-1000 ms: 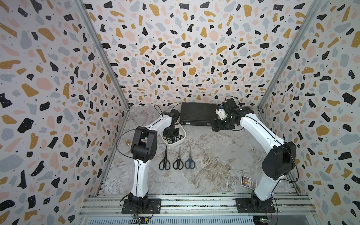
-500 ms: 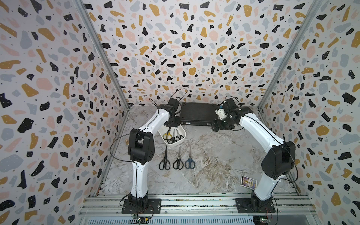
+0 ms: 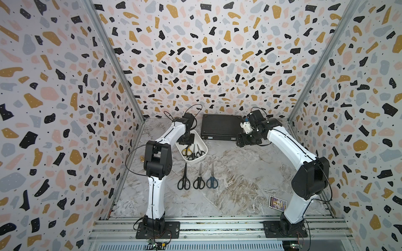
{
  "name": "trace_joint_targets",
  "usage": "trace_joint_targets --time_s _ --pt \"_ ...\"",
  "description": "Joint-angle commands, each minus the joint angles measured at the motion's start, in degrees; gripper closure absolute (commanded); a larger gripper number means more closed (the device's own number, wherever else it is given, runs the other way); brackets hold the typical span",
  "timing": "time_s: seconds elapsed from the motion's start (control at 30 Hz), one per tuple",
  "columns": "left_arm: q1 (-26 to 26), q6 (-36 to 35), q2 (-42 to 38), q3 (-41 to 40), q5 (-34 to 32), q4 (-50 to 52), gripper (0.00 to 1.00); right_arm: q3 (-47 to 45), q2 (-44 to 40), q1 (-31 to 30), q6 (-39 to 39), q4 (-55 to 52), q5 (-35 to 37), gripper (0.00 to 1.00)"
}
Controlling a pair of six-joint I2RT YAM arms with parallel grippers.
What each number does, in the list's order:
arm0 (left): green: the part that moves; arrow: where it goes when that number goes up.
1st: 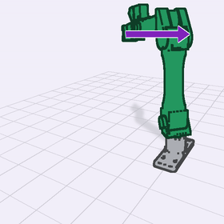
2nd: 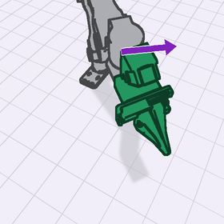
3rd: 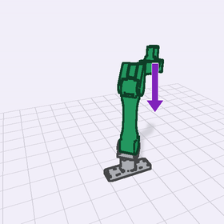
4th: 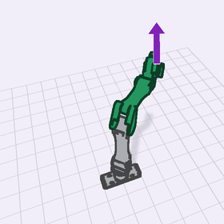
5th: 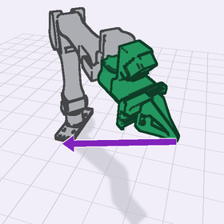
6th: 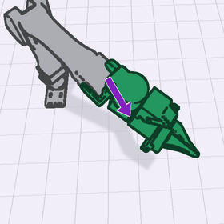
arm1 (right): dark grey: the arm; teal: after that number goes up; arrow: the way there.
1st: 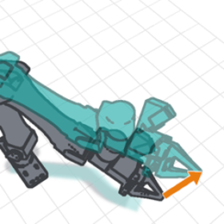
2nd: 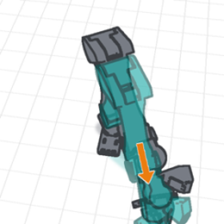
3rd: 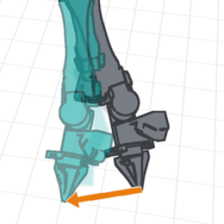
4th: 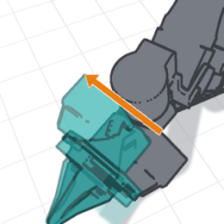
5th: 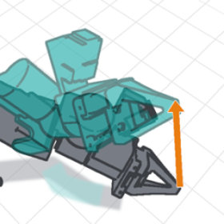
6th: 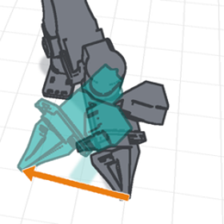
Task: Take the scissors out of the storage box
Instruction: Pick up the scissors from the storage box.
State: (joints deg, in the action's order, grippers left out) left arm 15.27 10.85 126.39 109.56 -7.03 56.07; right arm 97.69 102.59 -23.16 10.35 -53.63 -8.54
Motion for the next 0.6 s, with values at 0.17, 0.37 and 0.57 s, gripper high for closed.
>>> trace_joint_targets --time_s 0.17,0.37,0.57 --pt "0.39 -1.32 2.53 -3.47 0.93 0.49 0.66 1.89 0.11 -0.17 -0.57 -1.51 -0.07 0.14" --pt "0.42 -0.36 5.39 -4.45 -0.36 0.92 0.67 1.67 -0.05 -0.19 -0.76 -1.53 0.38 0.14" --pt "0.2 0.13 7.94 -3.11 -0.38 1.47 0.69 1.52 -0.17 -0.17 -0.74 -1.59 0.19 0.14"
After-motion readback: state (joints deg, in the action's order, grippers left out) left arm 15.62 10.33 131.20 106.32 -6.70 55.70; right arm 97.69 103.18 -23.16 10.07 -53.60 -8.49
